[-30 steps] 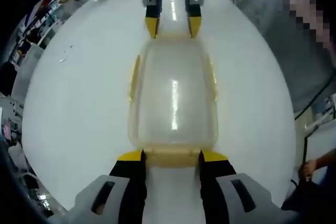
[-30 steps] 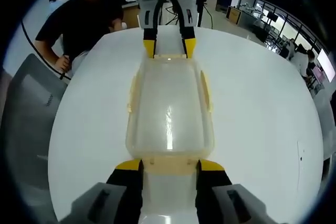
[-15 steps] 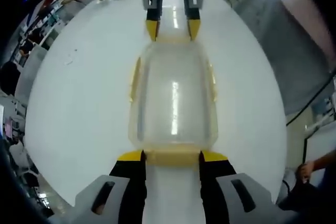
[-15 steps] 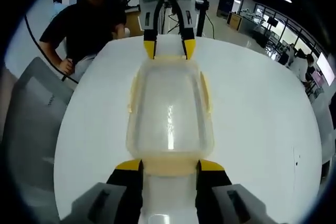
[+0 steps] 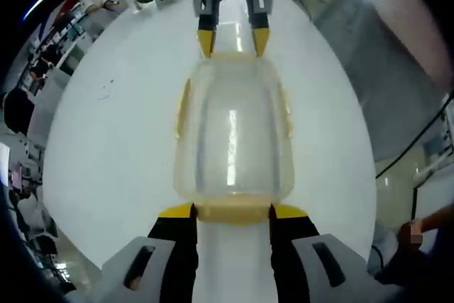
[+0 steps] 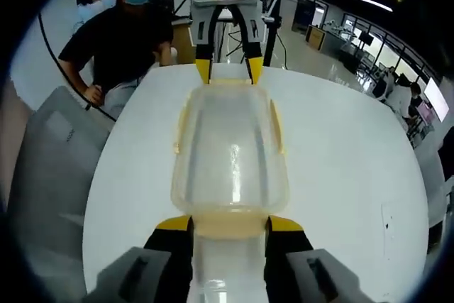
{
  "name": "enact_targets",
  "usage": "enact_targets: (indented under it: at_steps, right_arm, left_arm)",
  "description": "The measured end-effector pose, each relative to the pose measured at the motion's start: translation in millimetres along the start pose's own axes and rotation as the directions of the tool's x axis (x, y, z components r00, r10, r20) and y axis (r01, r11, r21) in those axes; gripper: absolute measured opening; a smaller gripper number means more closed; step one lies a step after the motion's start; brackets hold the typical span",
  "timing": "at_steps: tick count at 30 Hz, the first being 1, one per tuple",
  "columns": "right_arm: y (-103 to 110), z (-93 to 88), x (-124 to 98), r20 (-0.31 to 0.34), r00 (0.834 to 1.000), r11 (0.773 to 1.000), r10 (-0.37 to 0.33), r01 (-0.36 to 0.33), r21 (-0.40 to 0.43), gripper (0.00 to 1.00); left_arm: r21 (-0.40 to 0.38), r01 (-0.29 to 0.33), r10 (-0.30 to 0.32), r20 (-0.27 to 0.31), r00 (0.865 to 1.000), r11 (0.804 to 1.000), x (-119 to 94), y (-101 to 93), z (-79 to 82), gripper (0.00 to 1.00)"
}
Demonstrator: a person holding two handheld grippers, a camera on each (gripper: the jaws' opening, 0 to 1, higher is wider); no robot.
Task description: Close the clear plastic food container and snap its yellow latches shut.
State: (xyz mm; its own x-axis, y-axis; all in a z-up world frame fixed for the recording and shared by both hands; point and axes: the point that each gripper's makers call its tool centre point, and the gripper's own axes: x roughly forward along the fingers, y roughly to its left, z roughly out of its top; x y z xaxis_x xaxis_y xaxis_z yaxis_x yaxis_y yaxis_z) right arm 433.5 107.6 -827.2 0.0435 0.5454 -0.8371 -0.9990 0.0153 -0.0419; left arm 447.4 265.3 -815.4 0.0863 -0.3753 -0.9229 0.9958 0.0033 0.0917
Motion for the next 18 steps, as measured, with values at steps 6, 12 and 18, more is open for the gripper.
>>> enact_targets:
  at_steps: [6, 12, 18]
  right_arm:
    - [0, 2.8, -8, -0.004, 1.0, 1.0, 0.001, -0.001, -0.02, 0.37]
    - [-1, 5.9, -13, 0.003, 1.0, 0.999, 0.01, -0.01, -0.034, 0.37]
    - [1, 5.5, -18, -0.009, 1.0, 0.998, 0.019, -0.019, -0.056, 0.37]
  left_arm:
    - [0.006, -0.018, 0.018, -0.003, 1.0, 1.0, -6, -3.6, 3.7, 0.37]
    - [-0.006, -0.034, 0.034, -0.001, 0.999, 0.999, -12, -4.7, 6.3, 0.37]
    - [-0.026, -0.034, 0.034, -0.008, 0.999, 0.999, -13, -9.7, 9.5, 0.37]
